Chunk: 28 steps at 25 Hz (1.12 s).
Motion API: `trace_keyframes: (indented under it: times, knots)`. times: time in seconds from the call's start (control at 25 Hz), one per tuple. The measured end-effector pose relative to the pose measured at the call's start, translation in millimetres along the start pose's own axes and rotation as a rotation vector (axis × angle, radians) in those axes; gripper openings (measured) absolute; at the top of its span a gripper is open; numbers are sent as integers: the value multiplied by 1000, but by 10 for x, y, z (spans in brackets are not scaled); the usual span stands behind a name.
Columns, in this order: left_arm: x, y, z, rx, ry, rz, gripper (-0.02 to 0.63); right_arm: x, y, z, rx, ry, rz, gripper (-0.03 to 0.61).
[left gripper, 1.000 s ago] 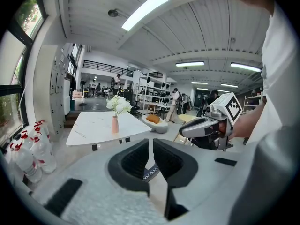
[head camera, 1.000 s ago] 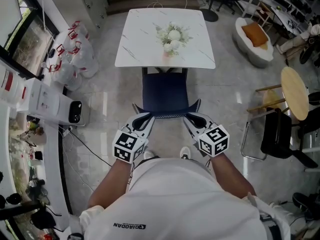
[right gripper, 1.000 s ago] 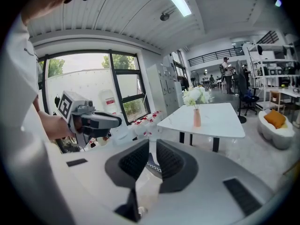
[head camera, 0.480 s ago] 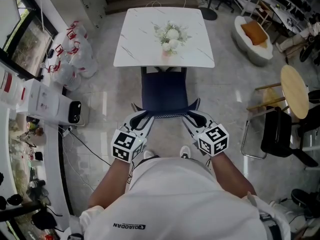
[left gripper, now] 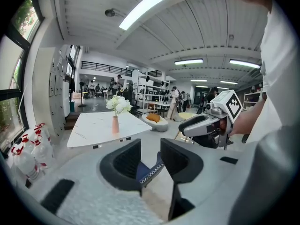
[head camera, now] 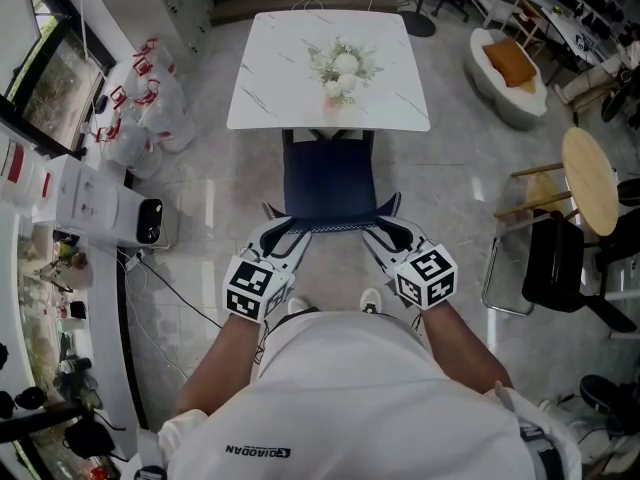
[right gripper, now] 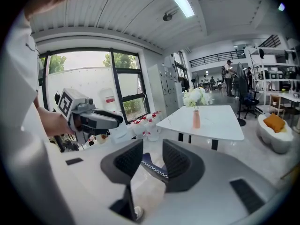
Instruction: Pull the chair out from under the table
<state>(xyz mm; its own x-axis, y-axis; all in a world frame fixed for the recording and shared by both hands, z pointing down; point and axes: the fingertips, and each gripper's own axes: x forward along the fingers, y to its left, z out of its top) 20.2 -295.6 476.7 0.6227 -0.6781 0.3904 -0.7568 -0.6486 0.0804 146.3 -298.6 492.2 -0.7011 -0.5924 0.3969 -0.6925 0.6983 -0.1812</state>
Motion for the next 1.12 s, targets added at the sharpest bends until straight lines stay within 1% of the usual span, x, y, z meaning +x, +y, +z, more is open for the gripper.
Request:
trace_keyframes:
  times: [0.2, 0.72, 0.84, 0.92, 1.0, 1.12]
  knots:
    - [2, -27, -12, 18, 3, -5, 140, 0, -10, -10, 2, 0, -6, 138]
    - [36, -41, -25, 27, 16, -18, 140, -22, -39, -14, -1, 13, -7, 137]
    - [50, -28, -66, 46, 33, -27, 137, -13, -60, -54, -29, 36, -5, 137]
    - [73, -2, -114, 76, 60, -34, 137, 8, -104, -107, -82, 72, -5, 137]
    - [106, 21, -194, 129, 105, -40, 137, 30, -175, -192, -156, 124, -12, 137]
    - [172, 74, -501, 268, 224, -44, 129, 79, -289, -388, -288, 231, -30, 135]
